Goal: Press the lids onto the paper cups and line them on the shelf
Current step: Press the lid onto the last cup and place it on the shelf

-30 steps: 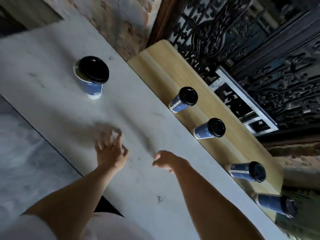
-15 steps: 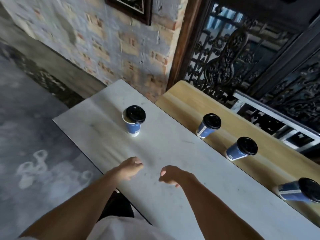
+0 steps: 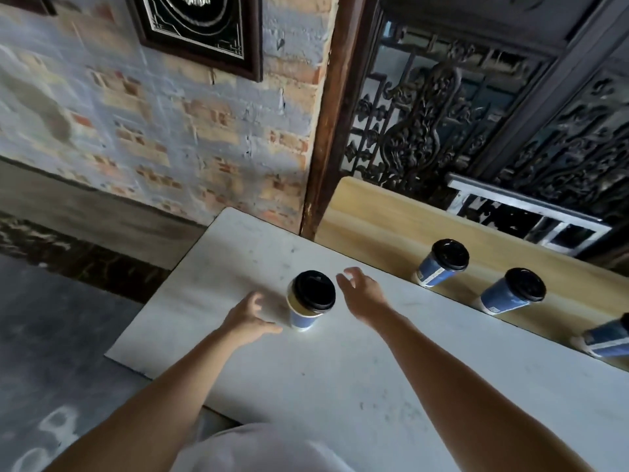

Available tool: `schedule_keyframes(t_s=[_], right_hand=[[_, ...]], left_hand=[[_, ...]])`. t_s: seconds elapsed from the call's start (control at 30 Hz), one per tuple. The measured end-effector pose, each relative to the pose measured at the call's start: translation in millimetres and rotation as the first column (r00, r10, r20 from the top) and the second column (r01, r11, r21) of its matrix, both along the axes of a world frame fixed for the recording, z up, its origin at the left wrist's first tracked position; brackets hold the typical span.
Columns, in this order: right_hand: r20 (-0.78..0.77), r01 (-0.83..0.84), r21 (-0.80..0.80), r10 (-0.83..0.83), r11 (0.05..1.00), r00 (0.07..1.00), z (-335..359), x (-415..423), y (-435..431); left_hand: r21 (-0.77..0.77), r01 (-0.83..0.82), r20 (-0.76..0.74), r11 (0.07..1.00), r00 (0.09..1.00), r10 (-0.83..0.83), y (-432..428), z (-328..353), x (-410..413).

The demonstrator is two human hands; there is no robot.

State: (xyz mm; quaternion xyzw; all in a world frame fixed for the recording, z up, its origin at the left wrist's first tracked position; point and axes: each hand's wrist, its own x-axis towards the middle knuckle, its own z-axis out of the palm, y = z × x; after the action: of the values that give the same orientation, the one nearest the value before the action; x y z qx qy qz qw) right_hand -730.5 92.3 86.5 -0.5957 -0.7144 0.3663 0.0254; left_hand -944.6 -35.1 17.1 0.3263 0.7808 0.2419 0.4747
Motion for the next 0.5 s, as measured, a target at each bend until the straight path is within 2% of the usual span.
schedule_keyframes(t_s=[0.1,0.2,0.3,0.5], right_hand=[[-0.124,0.05,-0.037,-0.054,0.998,0.991,13,-12,2],[-0.062,-0.095,-0.076,0.09,0.993,0.994,24,-18,-4],[0.017,-0.244,-0.009,0.244,0.97,0.97,22,-25,-20],[0.045,-0.187,0.1,0.183,0.977,0.982,14,-28,-38]], left_hand=[[0.117,0.183,0.021,0.976,0.982,-0.187,18,8,1],[0.213,0.305,-0.007,0.928,0.95,-0.311,31,10,4],[0.307,0.346,-0.062,0.887,0.937,-0.344,34,13,8],[0.353,0.364,-0.083,0.862,0.93,-0.359,26,22,17]])
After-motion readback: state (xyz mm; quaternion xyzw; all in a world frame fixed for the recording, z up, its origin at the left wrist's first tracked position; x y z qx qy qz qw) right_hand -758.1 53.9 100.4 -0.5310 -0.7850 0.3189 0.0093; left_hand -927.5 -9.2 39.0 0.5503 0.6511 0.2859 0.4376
